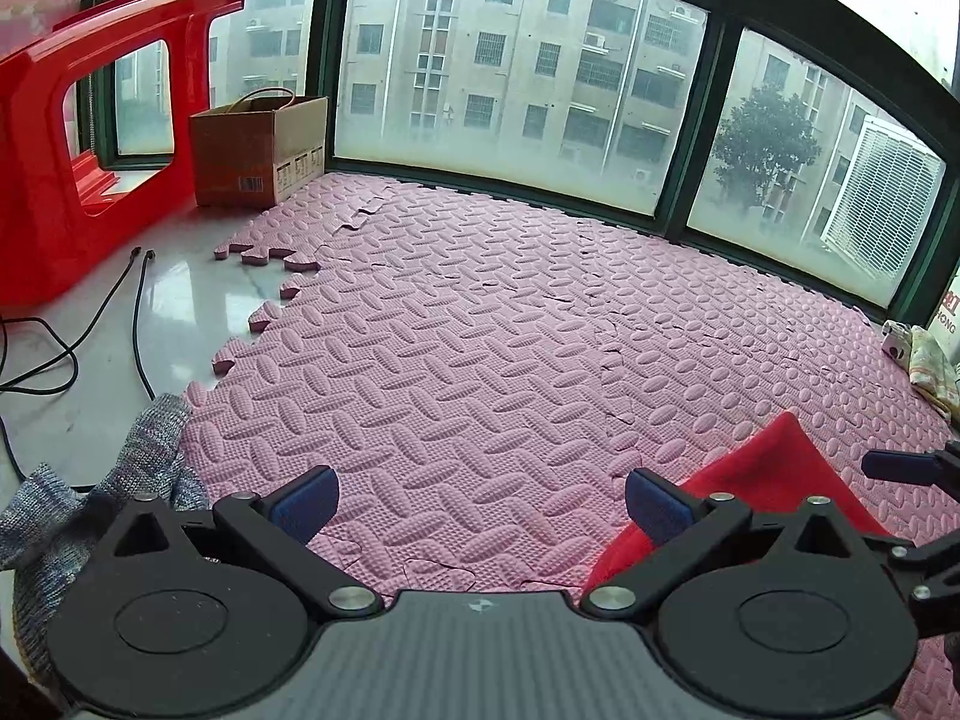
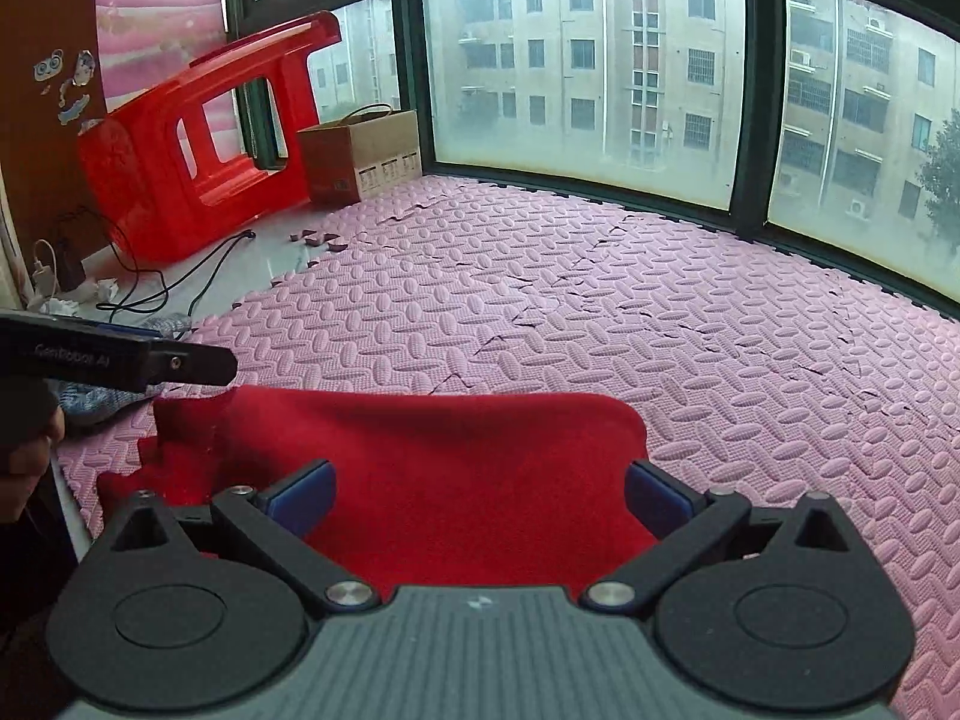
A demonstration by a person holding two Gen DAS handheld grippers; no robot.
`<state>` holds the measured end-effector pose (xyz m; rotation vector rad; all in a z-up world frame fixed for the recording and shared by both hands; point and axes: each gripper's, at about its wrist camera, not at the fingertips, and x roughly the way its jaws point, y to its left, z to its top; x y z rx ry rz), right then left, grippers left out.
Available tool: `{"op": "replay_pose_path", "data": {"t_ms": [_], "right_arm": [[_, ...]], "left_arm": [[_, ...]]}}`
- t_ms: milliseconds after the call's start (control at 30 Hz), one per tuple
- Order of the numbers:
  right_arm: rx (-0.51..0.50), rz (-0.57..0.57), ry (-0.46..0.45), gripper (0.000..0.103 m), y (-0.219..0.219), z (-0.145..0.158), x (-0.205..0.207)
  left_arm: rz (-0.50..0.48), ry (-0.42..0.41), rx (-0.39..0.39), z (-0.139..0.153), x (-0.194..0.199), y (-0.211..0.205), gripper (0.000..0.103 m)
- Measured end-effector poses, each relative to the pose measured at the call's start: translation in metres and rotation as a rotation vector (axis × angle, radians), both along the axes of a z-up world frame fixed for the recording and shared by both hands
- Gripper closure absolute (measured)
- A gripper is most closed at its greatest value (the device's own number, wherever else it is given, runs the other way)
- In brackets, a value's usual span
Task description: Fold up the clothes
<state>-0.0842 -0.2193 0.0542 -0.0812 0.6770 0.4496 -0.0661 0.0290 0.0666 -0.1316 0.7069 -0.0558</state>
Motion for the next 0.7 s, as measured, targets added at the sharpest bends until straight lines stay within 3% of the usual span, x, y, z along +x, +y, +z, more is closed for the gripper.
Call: {"op": "replay_pose_path", "data": {"t_ms": [133, 300, 467, 567, 700], "right_arm": [[0.015, 0.017, -0.010, 0.000, 0.001, -0.006, -0.022], [-0.104, 0.068, -0.089, 0.000, 0.018, -0.019, -0.048], [-0.050, 0.070, -0.118, 0.000, 0.017, -0.006, -0.056], [-0.057, 0.074, -0.071, 0.000, 0.018, -0.017, -0.054], [0.008, 0.073, -0.057, 0.000, 0.006, -0.010, -0.051]], "left_arm": [[-0.005, 0.009, 0.007, -0.005, -0.003, -0.003, 0.000], [-0.017, 0.006, 0.025, -0.007, -0.012, -0.007, 0.000], [-0.021, -0.015, 0.013, 0.000, -0.020, -0.007, 0.000], [-0.017, -0.002, -0.016, 0.001, -0.025, -0.008, 0.000], [-0.009, 0.020, -0.075, 0.003, -0.036, -0.008, 0.000]]}}
